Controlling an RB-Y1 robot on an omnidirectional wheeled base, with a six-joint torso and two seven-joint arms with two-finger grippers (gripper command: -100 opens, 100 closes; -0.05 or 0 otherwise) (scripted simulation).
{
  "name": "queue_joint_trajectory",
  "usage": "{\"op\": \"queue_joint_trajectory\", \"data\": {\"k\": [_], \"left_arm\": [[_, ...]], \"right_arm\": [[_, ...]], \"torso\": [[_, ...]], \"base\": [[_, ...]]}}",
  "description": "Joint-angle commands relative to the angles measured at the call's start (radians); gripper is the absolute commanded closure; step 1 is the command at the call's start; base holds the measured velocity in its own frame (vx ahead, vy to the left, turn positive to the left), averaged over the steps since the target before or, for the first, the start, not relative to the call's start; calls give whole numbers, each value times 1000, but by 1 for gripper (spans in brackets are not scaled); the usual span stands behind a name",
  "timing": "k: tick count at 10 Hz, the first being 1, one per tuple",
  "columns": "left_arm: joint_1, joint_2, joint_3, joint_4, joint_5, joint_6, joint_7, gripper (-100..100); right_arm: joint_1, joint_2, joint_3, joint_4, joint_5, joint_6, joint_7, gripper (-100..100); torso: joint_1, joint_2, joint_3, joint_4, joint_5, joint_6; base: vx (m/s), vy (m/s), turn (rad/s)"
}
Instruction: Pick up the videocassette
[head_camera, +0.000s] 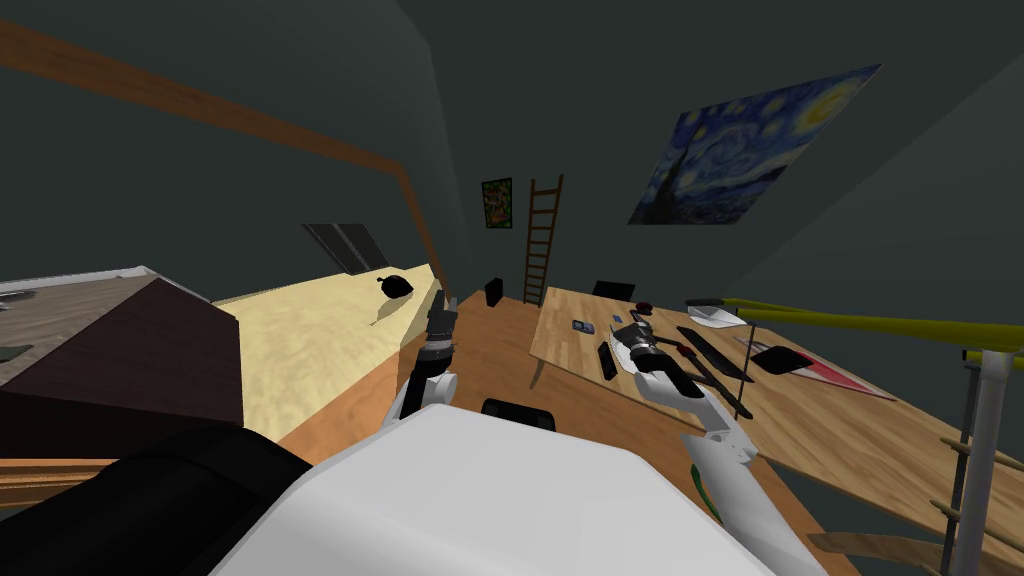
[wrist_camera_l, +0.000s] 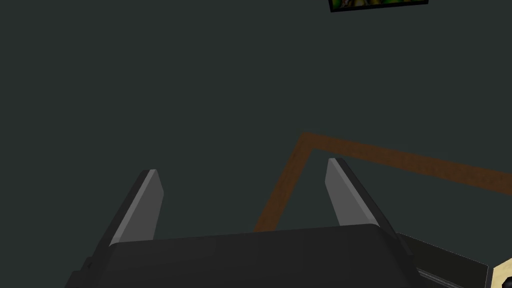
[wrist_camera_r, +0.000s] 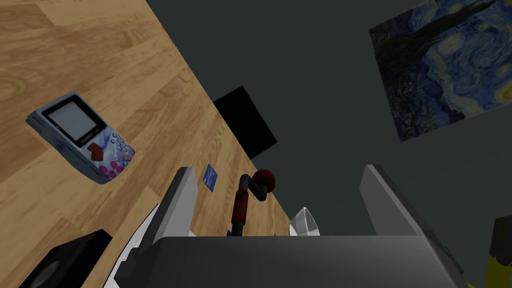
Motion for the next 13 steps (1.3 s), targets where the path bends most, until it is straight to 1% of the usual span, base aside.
{"op": "queue_joint_trajectory", "data": {"k": [1,2,3,4,5,6,7,8,9,10,11,12,13], "left_arm": [[0,0,0,0,0,0,0,0],[0,0,0,0,0,0,0,0],[0,0,0,0,0,0,0,0],[0,0,0,0,0,0,0,0],[0,0,0,0,0,0,0,0],[0,0,0,0,0,0,0,0],[0,0,0,0,0,0,0,0],[0,0,0,0,0,0,0,0],[0,0,0,0,0,0,0,0],[0,0,0,0,0,0,0,0],[0,0,0,0,0,0,0,0],[0,0,0,0,0,0,0,0],[0,0,0,0,0,0,0,0]], "right_arm": [[-6,1,-3,0,1,32,-5,-100],[-40,-18,-10,50,-11,71,-45,-100],[-40,-18,-10,55,-11,89,-45,-100],[-74,-36,-17,97,-23,127,-85,-100],[-74,-36,-17,111,-23,146,-85,-100],[-109,-53,-23,159,-36,178,-124,-100],[-109,-53,-23,167,-36,204,-124,-100],[-144,-68,-28,201,-48,242,-162,-100],[-144,-68,-28,223,-48,262,-162,-100],[-179,-82,-33,266,-61,293,-199,-100],[-179,-82,-33,279,-61,314,-199,-100],[-214,-95,-37,314,-74,346,-234,-100],[-214,-95,-37,335,-74,378,-234,-100]], "torso": [[0,0,0,0,0,0],[0,1,0,0,0,0],[0,0,0,0,0,0],[0,0,0,0,0,0],[0,0,0,0,0,0],[1,0,0,0,0,0],[2,-1,0,0,0,0],[2,0,0,0,0,0],[3,-1,0,0,1,0],[2,-1,0,0,0,0],[1,-1,0,0,0,0],[1,0,0,0,0,0],[1,-1,-1,0,0,0]], "base": [[5,16,-17],[15,25,-6],[12,26,-8],[18,24,-6],[26,30,-6],[27,60,-18],[27,47,-22],[25,59,-26],[27,55,-12],[25,36,-17],[22,33,-10],[36,27,-26],[26,22,-4]]}}
